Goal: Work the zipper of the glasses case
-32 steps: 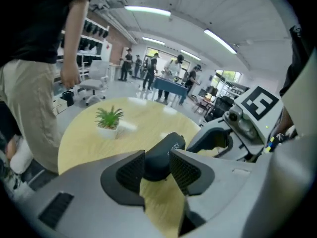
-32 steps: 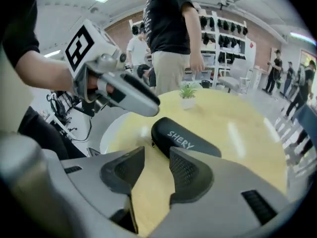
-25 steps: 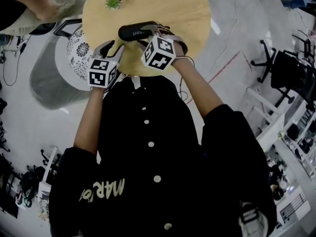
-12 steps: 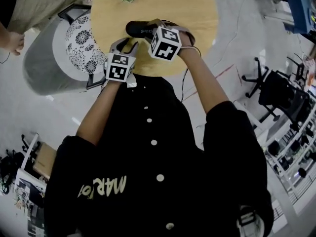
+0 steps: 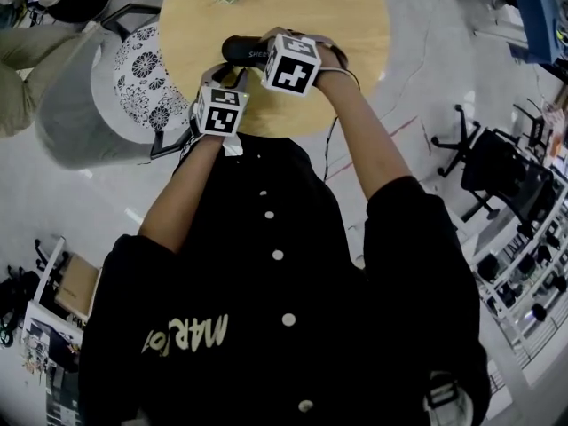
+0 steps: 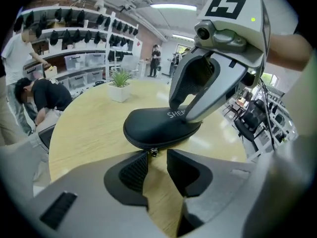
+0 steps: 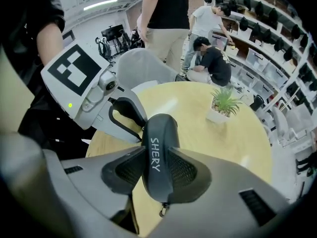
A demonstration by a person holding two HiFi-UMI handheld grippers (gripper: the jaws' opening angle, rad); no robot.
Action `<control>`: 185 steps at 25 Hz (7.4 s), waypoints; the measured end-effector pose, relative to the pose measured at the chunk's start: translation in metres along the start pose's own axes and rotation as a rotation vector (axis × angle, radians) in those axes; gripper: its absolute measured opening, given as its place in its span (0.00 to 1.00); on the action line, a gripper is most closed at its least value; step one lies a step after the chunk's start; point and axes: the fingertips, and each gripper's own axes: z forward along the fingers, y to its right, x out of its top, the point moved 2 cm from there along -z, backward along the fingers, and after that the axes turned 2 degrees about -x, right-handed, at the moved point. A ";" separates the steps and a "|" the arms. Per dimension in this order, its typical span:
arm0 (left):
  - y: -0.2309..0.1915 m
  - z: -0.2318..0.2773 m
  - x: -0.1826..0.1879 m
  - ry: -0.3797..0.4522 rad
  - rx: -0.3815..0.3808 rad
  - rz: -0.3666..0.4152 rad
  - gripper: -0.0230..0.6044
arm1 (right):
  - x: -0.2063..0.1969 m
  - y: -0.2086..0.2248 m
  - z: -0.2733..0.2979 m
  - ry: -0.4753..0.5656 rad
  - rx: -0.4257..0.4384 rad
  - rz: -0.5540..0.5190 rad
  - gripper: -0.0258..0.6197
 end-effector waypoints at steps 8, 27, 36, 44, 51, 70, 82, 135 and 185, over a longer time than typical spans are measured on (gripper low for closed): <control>-0.002 -0.001 -0.001 -0.048 0.083 0.093 0.06 | -0.001 -0.003 0.001 -0.042 -0.035 -0.009 0.26; -0.007 -0.010 -0.003 -0.222 0.025 0.513 0.04 | 0.001 -0.008 0.002 -0.046 -0.131 -0.007 0.26; -0.013 -0.014 -0.002 -0.243 -0.012 0.538 0.04 | 0.000 -0.009 0.000 -0.066 -0.125 -0.026 0.26; -0.036 -0.013 0.002 -0.275 -0.032 0.571 0.04 | 0.001 -0.009 0.002 -0.057 -0.131 -0.022 0.26; -0.048 -0.009 0.013 -0.309 -0.083 0.693 0.05 | 0.000 -0.011 0.001 -0.026 -0.159 -0.025 0.26; -0.051 0.013 0.053 -0.359 -0.215 1.253 0.05 | 0.000 -0.010 0.003 -0.014 -0.163 -0.058 0.26; -0.042 0.023 0.065 -0.374 -0.228 1.544 0.05 | 0.000 -0.008 0.004 -0.013 -0.155 -0.090 0.26; -0.034 -0.306 0.227 0.786 -0.086 0.250 0.04 | -0.020 -0.023 -0.316 1.061 -0.820 0.773 0.04; -0.017 -0.415 0.238 0.931 0.142 0.335 0.04 | -0.024 -0.094 -0.434 1.131 -1.279 0.681 0.04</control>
